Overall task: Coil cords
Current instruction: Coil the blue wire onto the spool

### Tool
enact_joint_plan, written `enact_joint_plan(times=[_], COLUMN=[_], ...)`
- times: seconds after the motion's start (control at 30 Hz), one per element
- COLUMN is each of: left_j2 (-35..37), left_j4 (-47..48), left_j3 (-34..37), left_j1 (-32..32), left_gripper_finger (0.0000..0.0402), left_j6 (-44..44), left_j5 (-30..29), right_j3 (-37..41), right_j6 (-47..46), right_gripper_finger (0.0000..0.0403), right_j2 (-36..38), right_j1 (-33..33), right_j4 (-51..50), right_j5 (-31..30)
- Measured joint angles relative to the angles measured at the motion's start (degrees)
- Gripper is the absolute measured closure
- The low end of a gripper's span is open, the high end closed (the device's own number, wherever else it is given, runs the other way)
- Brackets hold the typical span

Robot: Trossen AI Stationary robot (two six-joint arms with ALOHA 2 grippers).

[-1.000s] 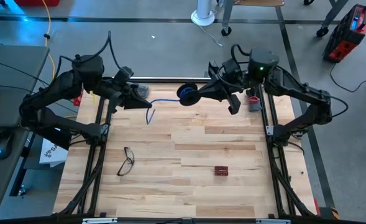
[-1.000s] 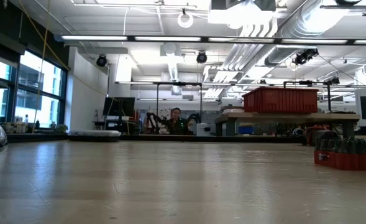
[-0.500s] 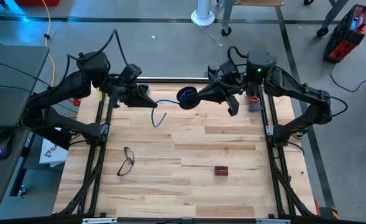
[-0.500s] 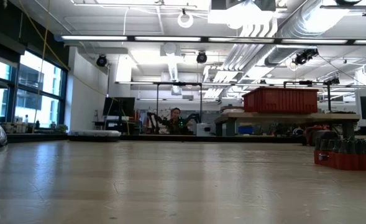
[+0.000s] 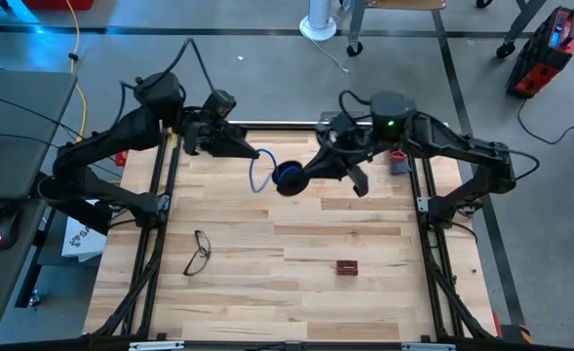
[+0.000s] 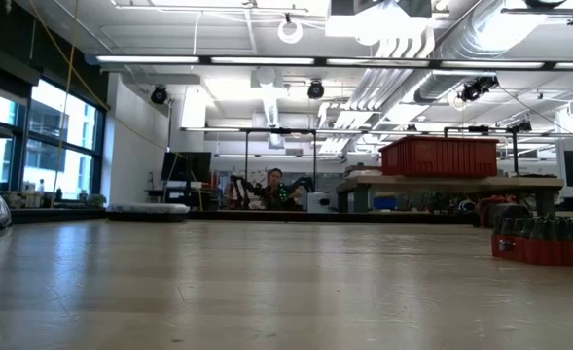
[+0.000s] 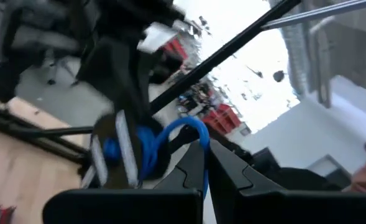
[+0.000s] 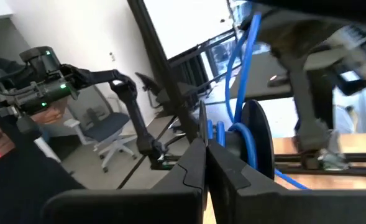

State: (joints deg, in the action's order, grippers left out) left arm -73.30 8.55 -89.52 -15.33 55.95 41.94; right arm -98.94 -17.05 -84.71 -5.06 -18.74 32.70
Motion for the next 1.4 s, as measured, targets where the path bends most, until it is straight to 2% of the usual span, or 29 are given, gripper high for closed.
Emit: enact_joint_plan(times=[0.13, 0.43, 0.7, 1.07, 1.17, 1.4], left_j2=[-3.0, -8.13, -13.17, -15.98, -15.89, -15.89], left_j4=[-5.75, -9.48, -25.82, -25.98, -26.09, -26.05], left_j3=[0.0, 0.0, 0.0, 0.0, 0.0, 0.0], left_j1=[-1.01, -4.23, -3.92, -1.46, -1.38, -1.58], left_gripper_finger=[0.0401, 0.0401, 0.0401, 0.0399, 0.038, 0.0306], left_j6=[2.4, 2.94, 12.69, 12.21, 11.24, 8.22], left_j5=[4.27, 9.67, 12.74, 14.81, 15.01, 14.46], right_j3=[0.0, 0.02, 0.02, 0.02, 0.02, 0.02], right_j6=[-0.75, -2.4, -2.99, -3.92, -3.93, -3.92], right_gripper_finger=[0.0403, 0.0403, 0.0403, 0.0403, 0.0403, 0.0403], right_j2=[-1.71, -2.72, -2.75, -2.77, -2.77, -2.77], right_j1=[1.25, 2.16, 2.18, 2.16, 2.18, 1.98], right_j4=[2.15, 7.51, 10.57, 17.79, 18.88, 22.58], right_j5=[1.21, 3.33, 1.21, 0.86, 0.85, 0.68])
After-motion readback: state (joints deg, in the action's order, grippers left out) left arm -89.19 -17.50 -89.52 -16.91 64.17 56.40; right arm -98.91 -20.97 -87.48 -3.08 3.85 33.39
